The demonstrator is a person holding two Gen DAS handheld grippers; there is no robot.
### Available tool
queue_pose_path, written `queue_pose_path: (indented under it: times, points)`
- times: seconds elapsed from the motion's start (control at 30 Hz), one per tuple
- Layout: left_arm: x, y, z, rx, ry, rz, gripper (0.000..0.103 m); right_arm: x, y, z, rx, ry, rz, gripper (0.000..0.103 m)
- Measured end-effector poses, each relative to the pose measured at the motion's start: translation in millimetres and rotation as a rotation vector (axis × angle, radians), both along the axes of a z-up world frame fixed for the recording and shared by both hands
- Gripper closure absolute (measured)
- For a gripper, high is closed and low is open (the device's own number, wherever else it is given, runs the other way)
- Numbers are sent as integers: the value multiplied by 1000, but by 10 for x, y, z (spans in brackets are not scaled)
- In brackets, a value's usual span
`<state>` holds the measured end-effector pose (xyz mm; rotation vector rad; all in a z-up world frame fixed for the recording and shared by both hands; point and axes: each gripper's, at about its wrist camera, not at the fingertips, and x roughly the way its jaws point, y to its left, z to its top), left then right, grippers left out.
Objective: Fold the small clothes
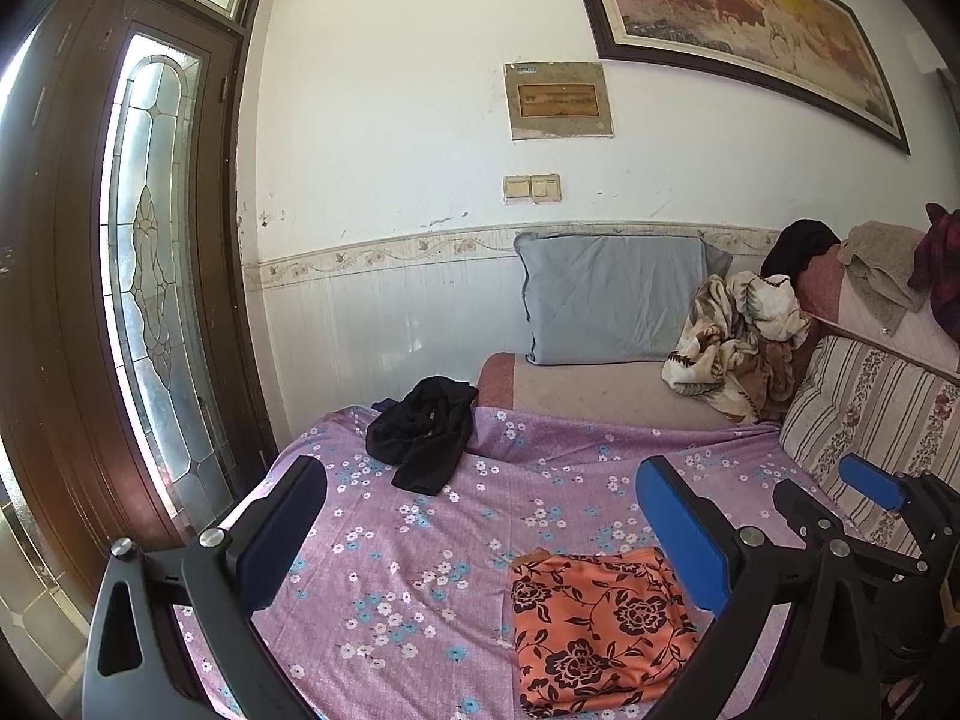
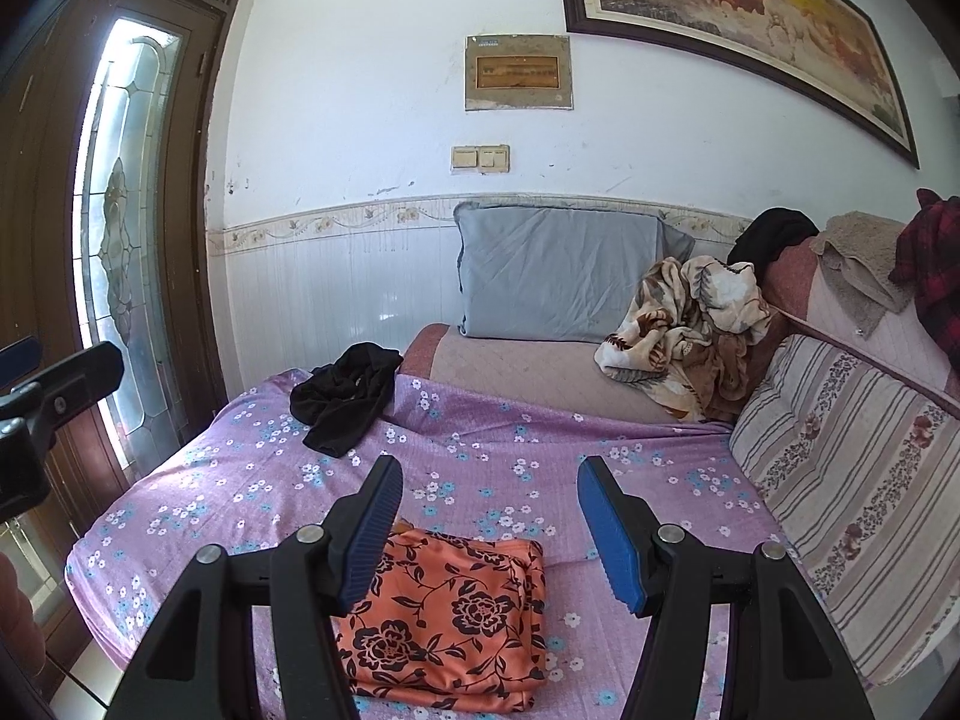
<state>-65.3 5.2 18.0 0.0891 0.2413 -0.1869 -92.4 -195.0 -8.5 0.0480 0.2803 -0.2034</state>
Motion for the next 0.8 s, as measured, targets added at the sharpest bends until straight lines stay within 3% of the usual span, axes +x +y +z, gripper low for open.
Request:
queue_pose_path:
  times: [0.8]
  points:
    - [125, 49, -56, -12, 16, 20, 0, 96, 12, -52, 25, 2, 8, 38]
